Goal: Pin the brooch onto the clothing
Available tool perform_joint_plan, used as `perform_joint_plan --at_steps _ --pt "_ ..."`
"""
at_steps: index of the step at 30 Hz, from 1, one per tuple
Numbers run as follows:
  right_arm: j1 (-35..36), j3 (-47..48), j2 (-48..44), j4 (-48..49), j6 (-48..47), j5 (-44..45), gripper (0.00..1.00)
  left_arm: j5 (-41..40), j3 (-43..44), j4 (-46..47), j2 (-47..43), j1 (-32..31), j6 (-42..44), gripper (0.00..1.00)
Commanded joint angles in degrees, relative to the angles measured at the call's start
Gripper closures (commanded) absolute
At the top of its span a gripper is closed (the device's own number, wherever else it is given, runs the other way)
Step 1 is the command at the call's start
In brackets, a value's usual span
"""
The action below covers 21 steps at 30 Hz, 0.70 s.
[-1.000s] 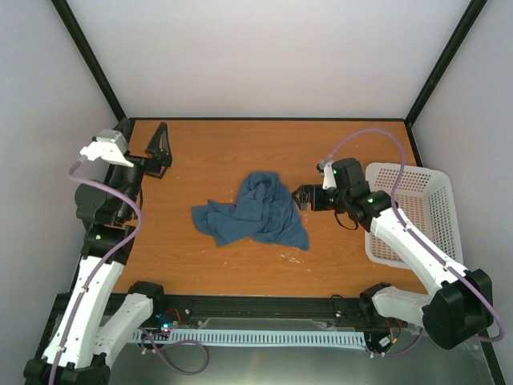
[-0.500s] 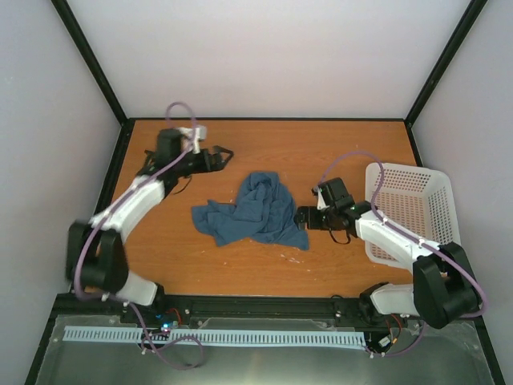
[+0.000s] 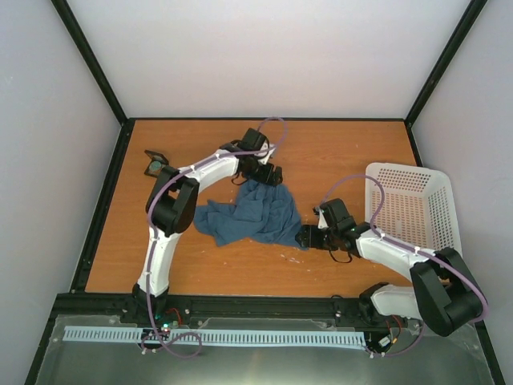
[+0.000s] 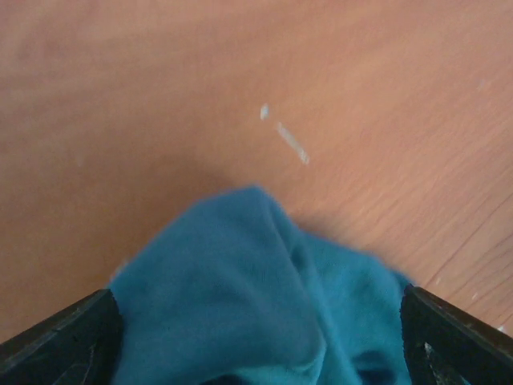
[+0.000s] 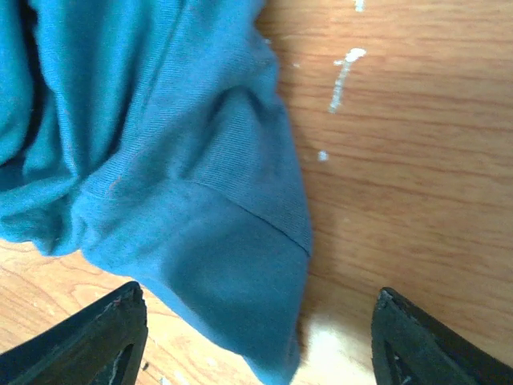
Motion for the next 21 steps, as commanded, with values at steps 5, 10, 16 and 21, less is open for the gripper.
perform_joint_plan --at_steps 5,10,16,21 --pt "1.9 -1.1 6.4 12.4 2.6 -5.7 0.46 0.6 -8.4 1.3 -4.1 -0.3 0.8 0.30" --pt "1.9 5.9 8.2 4.4 0.4 1.5 0.97 -5.3 -10.1 1.8 -10.9 -0.3 2.3 0.59" --pt "-0.6 20.7 -4.5 -6.8 -6.1 15.4 0.97 -13.0 -7.8 3.2 -28.1 0.5 5.7 0.71" --pt "-3.9 39.7 -11.2 -11.0 -15.7 23.3 0.97 -14.4 -6.2 6.6 -42.3 0.6 10.2 0.89"
